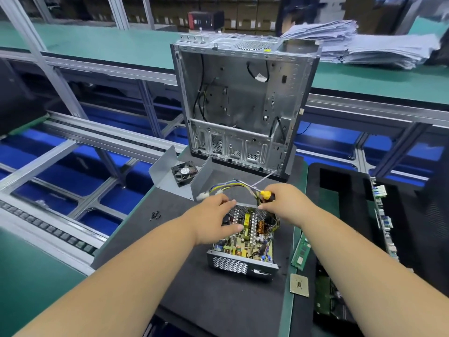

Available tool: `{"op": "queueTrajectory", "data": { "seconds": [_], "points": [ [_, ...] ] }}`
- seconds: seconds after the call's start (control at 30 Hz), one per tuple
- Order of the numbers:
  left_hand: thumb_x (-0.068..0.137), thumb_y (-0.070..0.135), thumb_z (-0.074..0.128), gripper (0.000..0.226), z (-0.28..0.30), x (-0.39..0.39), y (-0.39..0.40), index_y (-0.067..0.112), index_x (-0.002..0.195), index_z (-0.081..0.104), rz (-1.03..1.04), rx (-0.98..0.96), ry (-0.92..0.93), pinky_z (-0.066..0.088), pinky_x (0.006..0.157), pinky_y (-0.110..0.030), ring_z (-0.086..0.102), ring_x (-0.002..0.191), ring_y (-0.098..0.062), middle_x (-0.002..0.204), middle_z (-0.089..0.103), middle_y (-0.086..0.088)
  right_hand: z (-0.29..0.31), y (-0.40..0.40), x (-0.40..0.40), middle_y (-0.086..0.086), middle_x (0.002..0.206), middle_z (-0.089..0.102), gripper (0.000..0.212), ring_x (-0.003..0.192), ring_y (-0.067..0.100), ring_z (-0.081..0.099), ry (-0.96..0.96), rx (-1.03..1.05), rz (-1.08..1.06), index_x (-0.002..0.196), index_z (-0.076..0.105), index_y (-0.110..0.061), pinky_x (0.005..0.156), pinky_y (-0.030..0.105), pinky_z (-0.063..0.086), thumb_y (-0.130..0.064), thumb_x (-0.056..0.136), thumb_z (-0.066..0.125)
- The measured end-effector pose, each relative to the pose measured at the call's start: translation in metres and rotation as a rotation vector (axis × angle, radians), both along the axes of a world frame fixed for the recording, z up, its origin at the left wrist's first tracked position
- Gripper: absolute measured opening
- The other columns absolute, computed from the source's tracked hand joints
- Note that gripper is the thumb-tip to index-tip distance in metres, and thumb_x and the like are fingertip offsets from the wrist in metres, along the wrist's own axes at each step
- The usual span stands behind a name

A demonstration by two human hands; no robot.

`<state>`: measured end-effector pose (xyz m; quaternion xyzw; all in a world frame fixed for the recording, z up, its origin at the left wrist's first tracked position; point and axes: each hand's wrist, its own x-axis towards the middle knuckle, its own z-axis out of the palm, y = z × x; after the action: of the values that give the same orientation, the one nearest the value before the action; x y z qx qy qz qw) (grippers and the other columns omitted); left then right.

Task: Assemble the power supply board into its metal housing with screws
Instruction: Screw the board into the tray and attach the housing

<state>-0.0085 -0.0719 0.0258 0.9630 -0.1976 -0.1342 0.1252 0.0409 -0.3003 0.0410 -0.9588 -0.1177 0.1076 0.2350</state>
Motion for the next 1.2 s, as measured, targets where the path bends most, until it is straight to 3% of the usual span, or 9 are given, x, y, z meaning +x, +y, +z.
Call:
{"op": "queueTrajectory", "data": {
  "seconds": [0.13,0.2,0.27,0.37,0.57,0.7,0.87,1.1,1.2],
  "points": [
    [0.081,0.079,0.045,0.104,0.001,-0.006,0.003,0.02,0.157,0.005,-0.026,0.054,0.092,0.014,0.122,-0.04,-0.002,0.149,-0.016,0.162,-0.001,0.005,-0.004,0.014,0.001,-0.004,0.083,0.066,0.014,0.08,0.016,0.06,0.012,0.037,-0.043,0.086,0.07,-0.024,0.072,0.032,0.048,-0.034,0.08,0.078],
    [0.077,0.081,0.049,0.107,0.0,-0.011,0.006,0.022,0.157,0.007,-0.033,0.035,0.07,0.012,0.121,-0.041,-0.004,0.147,-0.015,0.161,-0.002,0.006,-0.007,0.014,0.001,-0.005,0.084,0.067,0.011,0.081,0.016,0.06,0.016,0.058,-0.054,0.086,0.073,-0.026,0.073,0.033,0.049,-0.033,0.08,0.078],
    [0.072,0.079,0.058,0.105,0.0,-0.016,0.01,0.026,0.154,0.02,-0.034,-0.024,0.008,0.017,0.119,-0.039,0.006,0.144,-0.016,0.156,0.011,0.005,-0.009,0.013,0.0,-0.004,0.086,0.067,0.009,0.083,0.017,0.061,0.023,0.082,-0.055,0.087,0.074,-0.027,0.076,0.034,0.051,-0.03,0.08,0.078],
    [0.061,0.073,0.073,0.086,0.004,-0.023,0.014,0.027,0.13,0.048,-0.08,-0.049,-0.068,0.032,0.105,-0.031,0.031,0.122,-0.015,0.126,0.037,0.005,-0.011,0.012,-0.004,-0.006,0.087,0.069,0.01,0.086,0.018,0.062,0.049,0.167,-0.081,0.084,0.07,-0.033,0.08,0.035,0.052,-0.026,0.082,0.077],
    [0.07,0.045,0.082,0.034,0.013,-0.029,0.008,0.024,0.095,0.071,-0.136,-0.024,0.131,0.049,0.08,-0.028,0.057,0.087,-0.008,0.096,0.065,0.008,-0.014,0.011,-0.011,-0.008,0.086,0.064,0.019,0.086,0.019,0.059,0.036,0.301,-0.126,0.085,0.063,-0.033,0.078,0.033,0.049,-0.018,0.085,0.074],
    [0.079,0.042,0.075,0.022,0.014,-0.03,0.006,0.022,0.088,0.073,-0.146,0.028,0.163,0.043,0.065,-0.022,0.052,0.068,-0.004,0.079,0.067,0.009,-0.015,0.008,-0.014,-0.008,0.085,0.061,0.019,0.084,0.018,0.057,0.061,0.358,-0.125,0.09,0.065,-0.03,0.075,0.03,0.045,-0.015,0.085,0.074],
    [0.084,0.038,0.072,0.017,0.022,-0.026,0.007,0.021,0.087,0.073,-0.152,-0.027,0.164,0.038,0.062,-0.02,0.049,0.065,-0.003,0.07,0.058,0.013,-0.012,0.005,-0.014,-0.005,0.084,0.062,0.02,0.076,0.015,0.055,0.098,0.334,-0.101,0.09,0.065,-0.034,0.064,0.025,0.042,-0.016,0.086,0.073],
    [0.091,0.034,0.066,0.017,0.057,0.008,0.011,0.021,0.081,0.07,-0.086,-0.213,0.134,0.041,0.059,-0.013,0.053,0.062,0.002,0.071,0.063,0.011,0.001,0.013,-0.004,-0.005,0.092,0.07,0.017,0.089,0.016,0.063,0.125,0.247,-0.088,0.089,0.07,-0.025,0.078,0.03,0.049,-0.01,0.081,0.075],
    [0.091,0.033,0.065,0.018,0.061,0.023,0.015,0.02,0.079,0.071,-0.085,-0.264,0.144,0.039,0.06,-0.014,0.052,0.06,0.005,0.068,0.062,0.012,0.008,0.015,0.003,-0.004,0.092,0.075,0.017,0.085,0.014,0.064,0.297,0.358,-0.14,0.089,0.077,-0.023,0.08,0.03,0.051,-0.008,0.083,0.074]
  ]
}}
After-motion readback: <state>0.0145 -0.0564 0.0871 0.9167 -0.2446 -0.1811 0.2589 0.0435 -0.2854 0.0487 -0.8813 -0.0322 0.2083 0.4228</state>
